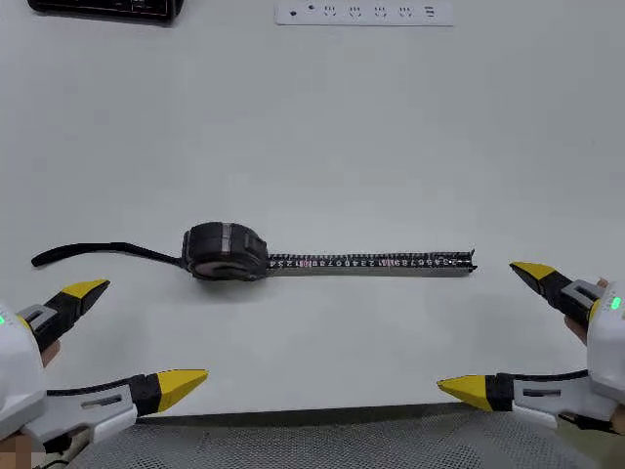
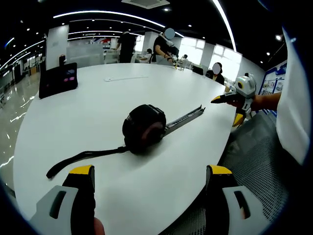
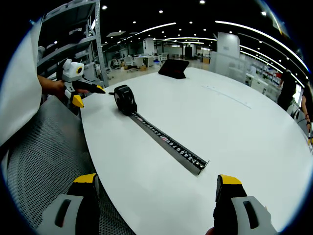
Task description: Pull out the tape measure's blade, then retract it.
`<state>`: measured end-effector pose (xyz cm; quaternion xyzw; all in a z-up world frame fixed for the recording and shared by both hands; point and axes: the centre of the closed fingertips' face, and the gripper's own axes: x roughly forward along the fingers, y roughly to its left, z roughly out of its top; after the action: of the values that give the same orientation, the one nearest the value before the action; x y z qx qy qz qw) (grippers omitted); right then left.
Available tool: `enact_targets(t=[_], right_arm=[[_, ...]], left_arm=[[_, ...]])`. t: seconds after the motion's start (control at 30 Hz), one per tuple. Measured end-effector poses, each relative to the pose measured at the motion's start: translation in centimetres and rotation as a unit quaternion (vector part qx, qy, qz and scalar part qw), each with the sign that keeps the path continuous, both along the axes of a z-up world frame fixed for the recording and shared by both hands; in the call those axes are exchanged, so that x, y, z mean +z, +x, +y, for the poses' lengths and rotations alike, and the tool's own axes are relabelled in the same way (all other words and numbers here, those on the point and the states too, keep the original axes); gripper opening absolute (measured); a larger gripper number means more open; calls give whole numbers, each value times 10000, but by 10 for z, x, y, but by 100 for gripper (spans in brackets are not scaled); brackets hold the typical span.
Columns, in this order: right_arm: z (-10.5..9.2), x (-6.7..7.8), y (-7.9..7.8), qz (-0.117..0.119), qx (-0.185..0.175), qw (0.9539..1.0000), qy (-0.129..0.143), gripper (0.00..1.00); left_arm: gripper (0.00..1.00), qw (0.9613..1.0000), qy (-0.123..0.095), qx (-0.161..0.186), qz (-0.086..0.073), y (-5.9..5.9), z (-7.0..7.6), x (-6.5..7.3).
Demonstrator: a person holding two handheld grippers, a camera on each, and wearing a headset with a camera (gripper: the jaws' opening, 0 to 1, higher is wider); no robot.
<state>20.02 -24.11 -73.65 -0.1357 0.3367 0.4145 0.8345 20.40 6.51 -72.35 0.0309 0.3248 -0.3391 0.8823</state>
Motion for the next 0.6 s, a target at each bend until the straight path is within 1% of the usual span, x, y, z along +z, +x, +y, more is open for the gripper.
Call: enact_targets(t=[0.17,0.5,0.6], right_arm=[[0,1,1,-5,1,10000,2,99],[3,4,0,-19,-17,10000,38,99],[3,4,1,-13,-49,10000,84,99]], left_arm=[[92,10000,19,-33,13,-2,-1,-1],[91,10000,-6,12,9,0,-2,1],[91,10000,43,-19,4,-1,-4,1]])
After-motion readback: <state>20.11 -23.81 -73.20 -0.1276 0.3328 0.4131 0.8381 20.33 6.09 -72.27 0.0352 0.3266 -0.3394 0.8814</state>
